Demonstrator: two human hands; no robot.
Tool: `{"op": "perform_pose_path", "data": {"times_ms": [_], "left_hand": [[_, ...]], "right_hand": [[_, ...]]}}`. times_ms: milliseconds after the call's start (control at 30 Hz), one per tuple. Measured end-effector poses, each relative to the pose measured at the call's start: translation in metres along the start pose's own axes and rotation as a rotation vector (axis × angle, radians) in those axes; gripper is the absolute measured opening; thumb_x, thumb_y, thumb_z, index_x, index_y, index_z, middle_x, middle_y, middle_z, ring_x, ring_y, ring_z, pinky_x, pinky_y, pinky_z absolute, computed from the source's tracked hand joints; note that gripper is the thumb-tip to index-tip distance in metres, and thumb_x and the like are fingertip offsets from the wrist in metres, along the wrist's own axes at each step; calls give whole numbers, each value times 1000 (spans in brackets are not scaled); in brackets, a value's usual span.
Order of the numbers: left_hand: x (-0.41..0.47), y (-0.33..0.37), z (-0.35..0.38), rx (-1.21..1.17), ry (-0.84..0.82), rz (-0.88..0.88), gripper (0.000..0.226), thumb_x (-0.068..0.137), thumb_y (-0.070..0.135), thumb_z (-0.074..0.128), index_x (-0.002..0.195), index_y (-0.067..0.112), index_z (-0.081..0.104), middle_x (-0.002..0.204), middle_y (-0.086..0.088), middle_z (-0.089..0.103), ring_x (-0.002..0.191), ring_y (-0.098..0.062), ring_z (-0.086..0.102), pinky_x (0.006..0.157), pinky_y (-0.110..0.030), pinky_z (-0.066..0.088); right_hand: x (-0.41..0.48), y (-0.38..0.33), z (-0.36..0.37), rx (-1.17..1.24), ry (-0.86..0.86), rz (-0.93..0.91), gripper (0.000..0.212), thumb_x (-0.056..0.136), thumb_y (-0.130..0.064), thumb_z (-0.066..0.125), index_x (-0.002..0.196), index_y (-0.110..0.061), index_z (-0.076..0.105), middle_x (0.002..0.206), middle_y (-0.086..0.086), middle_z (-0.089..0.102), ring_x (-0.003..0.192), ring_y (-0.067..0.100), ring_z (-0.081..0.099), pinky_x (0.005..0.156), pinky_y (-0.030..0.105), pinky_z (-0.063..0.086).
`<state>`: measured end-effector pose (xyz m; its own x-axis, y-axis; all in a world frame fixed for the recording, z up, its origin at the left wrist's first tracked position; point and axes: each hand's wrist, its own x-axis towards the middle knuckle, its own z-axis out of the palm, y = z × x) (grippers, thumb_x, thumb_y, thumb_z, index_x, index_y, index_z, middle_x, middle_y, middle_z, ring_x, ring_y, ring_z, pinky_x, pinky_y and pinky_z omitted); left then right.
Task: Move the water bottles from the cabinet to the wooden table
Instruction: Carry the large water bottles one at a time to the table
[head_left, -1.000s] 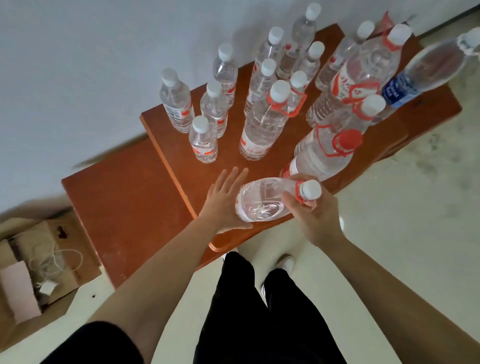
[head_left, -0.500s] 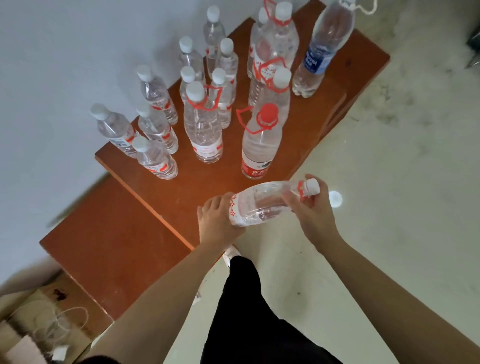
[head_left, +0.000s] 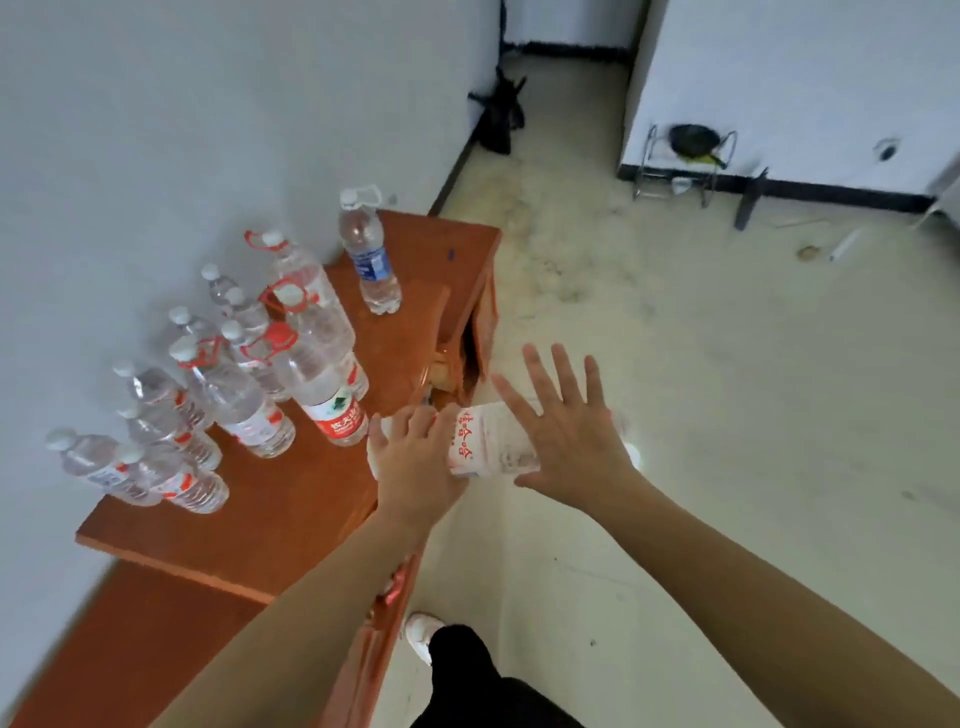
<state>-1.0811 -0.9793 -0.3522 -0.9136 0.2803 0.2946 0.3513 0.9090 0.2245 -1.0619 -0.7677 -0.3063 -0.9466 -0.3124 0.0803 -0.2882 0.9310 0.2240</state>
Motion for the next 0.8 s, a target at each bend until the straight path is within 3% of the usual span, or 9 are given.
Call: {"op": "perform_pose_path", "data": {"times_ms": [100,167,300,433,567,800], "left_hand": [[13,89,-13,9,90,212,78,50,44,89,118,19,59,105,-5,64,103,-34,60,95,-60,39],[19,151,-17,-11,132,346,80,51,41,88,120,20,53,104,-7,63,102,-34,60,93,-58,40],[25,273,-19,-8,137,554,79,54,38,84,124,19,54,110,-7,61,105,-35,58,98,-60,37],[29,385,-9,-17,147,749,73,53,37,85,121,17,64,109,-7,62,105,-34,58,98,-58,40],[40,483,13,-70,178,943,74,53,36,85,121,16,66,111,-8,63,104,-34,59,99,-59,39],[52,718,81,-332,112,1264,79,56,51,82,126,18,65,110,-8,61,105,-31,60,100,-62,40]], "right_hand": [[-77,53,-21,76,-27,229,123,75,-57,75,160,-29,-8,165,21,13,141,46,36,105,55,42],[-128,91,-33,124,-58,374,103,77,-44,73,158,-30,11,150,13,43,121,36,54,96,47,47],[-225,163,-53,180,-71,609,91,68,-42,80,148,-31,36,132,7,57,110,33,60,92,46,47],[-314,225,-51,159,-7,801,94,49,-42,91,135,-25,57,112,8,67,90,32,68,75,42,56],[-384,278,-39,135,33,956,91,46,-41,91,131,-24,61,109,8,68,85,31,68,67,38,56],[-534,409,-40,35,41,1239,85,52,-40,87,131,-24,62,110,8,68,88,32,67,70,40,56]]}}
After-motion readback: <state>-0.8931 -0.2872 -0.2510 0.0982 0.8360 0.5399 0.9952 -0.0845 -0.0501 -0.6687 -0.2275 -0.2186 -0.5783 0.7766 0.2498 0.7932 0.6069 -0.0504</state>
